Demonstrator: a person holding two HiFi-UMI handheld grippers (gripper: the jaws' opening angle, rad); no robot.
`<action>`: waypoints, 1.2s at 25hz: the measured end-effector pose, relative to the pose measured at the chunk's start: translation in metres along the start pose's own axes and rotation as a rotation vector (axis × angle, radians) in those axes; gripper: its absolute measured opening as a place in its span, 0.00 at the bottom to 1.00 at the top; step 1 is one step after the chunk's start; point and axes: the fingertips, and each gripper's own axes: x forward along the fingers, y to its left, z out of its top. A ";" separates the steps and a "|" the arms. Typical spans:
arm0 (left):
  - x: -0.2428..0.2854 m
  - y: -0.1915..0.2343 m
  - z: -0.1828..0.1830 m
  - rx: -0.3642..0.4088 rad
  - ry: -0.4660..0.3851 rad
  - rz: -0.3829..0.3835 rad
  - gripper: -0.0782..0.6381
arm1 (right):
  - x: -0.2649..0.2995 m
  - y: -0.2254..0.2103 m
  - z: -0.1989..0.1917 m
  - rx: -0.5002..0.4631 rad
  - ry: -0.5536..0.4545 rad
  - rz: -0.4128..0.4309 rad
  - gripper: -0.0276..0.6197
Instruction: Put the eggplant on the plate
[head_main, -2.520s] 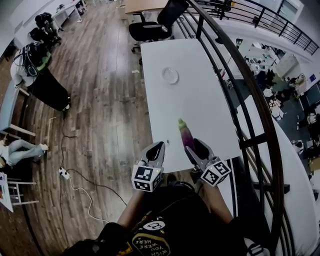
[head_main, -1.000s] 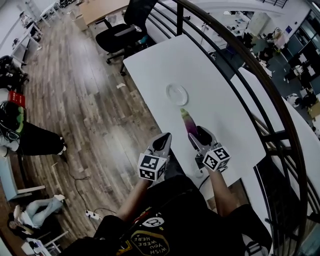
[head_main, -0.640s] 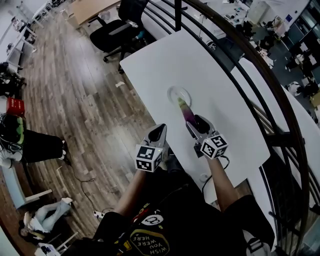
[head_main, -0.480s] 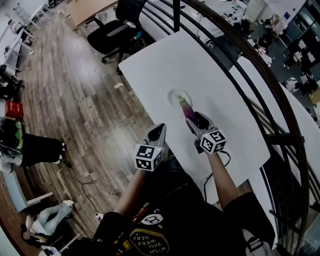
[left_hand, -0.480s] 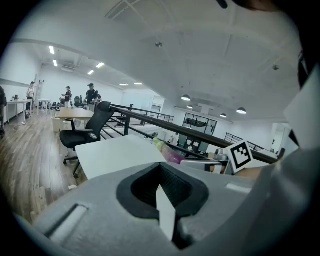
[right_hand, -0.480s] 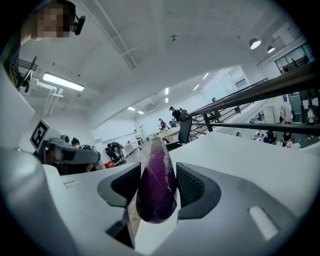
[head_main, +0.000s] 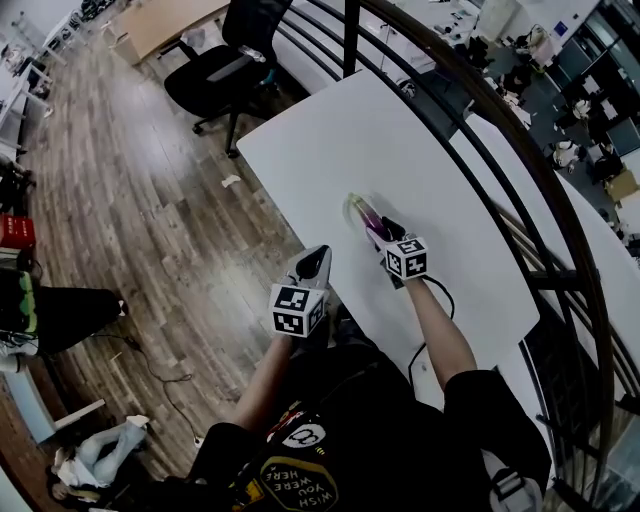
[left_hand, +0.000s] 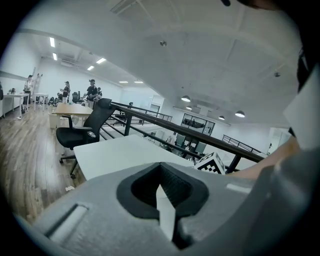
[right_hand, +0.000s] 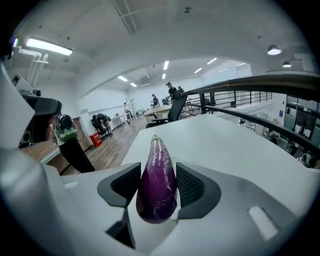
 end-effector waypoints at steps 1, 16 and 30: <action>0.002 0.005 -0.001 0.006 0.009 -0.002 0.12 | 0.010 -0.002 -0.007 -0.004 0.032 -0.011 0.39; -0.009 0.043 0.010 -0.009 0.024 -0.002 0.12 | 0.069 -0.021 -0.047 -0.094 0.267 -0.130 0.39; -0.009 0.024 0.007 0.052 0.008 -0.067 0.12 | 0.002 -0.012 -0.004 0.015 0.051 -0.201 0.36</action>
